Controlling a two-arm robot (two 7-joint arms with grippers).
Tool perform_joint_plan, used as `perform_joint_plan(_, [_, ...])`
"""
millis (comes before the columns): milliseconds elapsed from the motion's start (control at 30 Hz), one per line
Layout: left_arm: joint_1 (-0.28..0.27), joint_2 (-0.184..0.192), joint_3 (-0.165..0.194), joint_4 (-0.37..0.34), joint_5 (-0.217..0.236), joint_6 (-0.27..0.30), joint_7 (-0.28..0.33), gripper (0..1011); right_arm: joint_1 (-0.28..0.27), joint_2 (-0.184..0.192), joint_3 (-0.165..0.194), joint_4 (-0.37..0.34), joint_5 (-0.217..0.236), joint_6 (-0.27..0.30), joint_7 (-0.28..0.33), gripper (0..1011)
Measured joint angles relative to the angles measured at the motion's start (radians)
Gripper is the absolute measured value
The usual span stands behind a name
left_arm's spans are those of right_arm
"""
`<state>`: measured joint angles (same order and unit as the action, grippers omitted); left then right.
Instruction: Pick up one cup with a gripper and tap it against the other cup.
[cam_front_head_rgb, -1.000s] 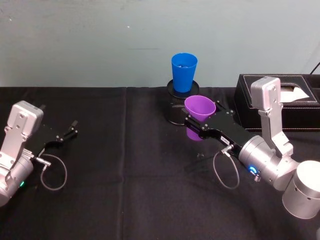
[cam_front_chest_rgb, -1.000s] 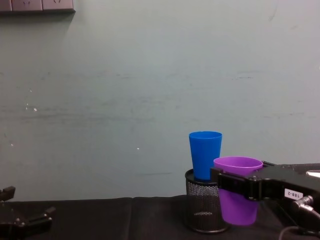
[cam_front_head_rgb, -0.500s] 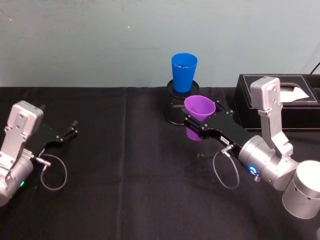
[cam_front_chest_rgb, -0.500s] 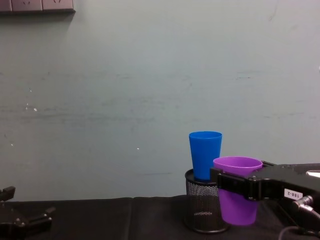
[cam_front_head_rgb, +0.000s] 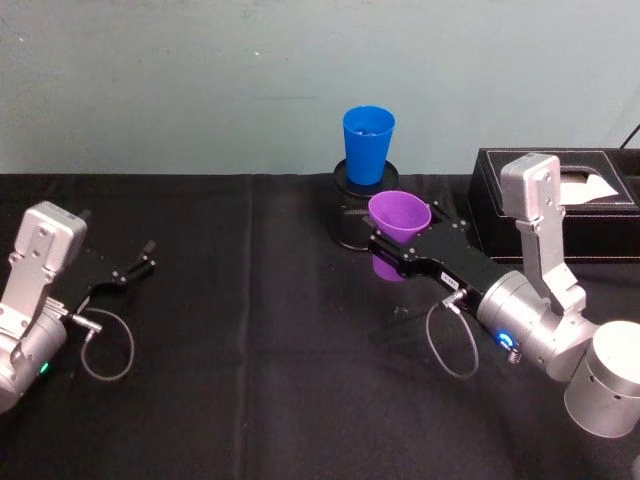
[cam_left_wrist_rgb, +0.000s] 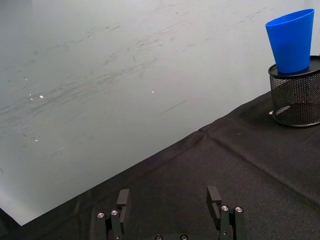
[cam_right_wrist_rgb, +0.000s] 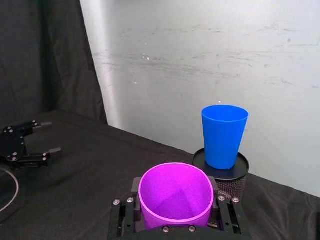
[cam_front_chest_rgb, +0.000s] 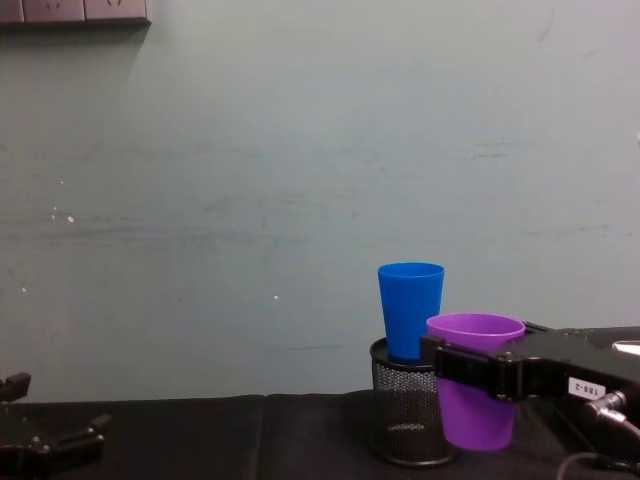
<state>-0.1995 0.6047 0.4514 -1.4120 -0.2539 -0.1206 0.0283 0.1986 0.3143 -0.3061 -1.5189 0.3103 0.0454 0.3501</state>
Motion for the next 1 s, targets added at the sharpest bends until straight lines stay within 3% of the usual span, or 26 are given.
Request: perform_joint_plan(1000, [0.0,0.0,0.0,0.0,0.0,0.0,0.0,1000,0.0,0.0,0.0,0.0,0.0,0.0,0.0,746])
